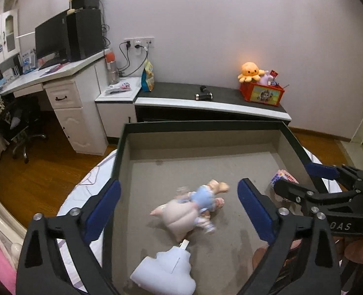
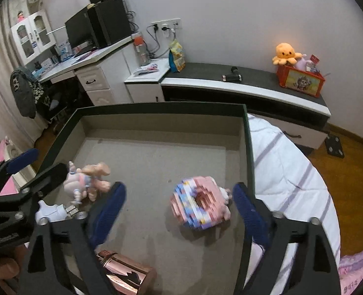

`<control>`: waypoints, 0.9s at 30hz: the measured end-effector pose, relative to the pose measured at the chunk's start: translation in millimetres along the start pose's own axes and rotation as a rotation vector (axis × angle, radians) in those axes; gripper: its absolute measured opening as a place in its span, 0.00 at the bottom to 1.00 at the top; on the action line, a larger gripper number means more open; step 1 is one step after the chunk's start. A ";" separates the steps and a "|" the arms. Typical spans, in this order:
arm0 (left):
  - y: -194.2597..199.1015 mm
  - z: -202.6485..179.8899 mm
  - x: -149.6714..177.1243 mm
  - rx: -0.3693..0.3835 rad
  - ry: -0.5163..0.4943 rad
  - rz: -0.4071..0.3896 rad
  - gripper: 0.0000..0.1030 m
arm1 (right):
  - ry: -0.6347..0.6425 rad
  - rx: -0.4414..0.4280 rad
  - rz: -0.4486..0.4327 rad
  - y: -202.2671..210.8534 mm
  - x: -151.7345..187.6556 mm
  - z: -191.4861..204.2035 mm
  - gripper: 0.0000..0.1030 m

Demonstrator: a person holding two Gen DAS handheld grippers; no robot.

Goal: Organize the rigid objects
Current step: 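Lower the donut and doll into the box tray and open both tools, then withdraw both tools from the box tray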

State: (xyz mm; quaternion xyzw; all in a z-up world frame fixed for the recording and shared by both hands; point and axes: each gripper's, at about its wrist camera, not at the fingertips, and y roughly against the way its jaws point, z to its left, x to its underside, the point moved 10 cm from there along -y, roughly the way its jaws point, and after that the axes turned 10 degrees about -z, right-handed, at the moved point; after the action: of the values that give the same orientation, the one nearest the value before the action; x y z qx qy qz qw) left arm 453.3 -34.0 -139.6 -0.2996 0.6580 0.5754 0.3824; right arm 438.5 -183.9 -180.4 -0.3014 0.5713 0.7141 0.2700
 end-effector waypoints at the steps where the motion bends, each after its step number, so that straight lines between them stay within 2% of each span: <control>1: 3.2 2.4 -0.8 0.000 0.008 -0.006 0.99 | -0.011 -0.019 -0.002 2.3 -0.8 2.2 1.00; 11: 86.7 26.4 -4.7 -0.017 0.060 -0.135 1.00 | -0.094 -0.039 -0.109 59.5 -2.1 10.4 1.00; 22: 202.3 17.7 16.1 -0.005 0.045 -0.259 1.00 | -0.035 0.007 -0.277 164.1 22.8 41.4 1.00; 27: 239.0 16.6 36.2 -0.010 0.044 -0.289 1.00 | -0.004 0.029 -0.326 199.6 40.4 55.8 1.00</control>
State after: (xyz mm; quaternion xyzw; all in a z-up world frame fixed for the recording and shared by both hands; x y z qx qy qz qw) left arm 237.4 21.8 -44.8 -0.4058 0.6133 0.5108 0.4452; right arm 258.8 -167.9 -70.6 -0.3848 0.5246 0.6528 0.3879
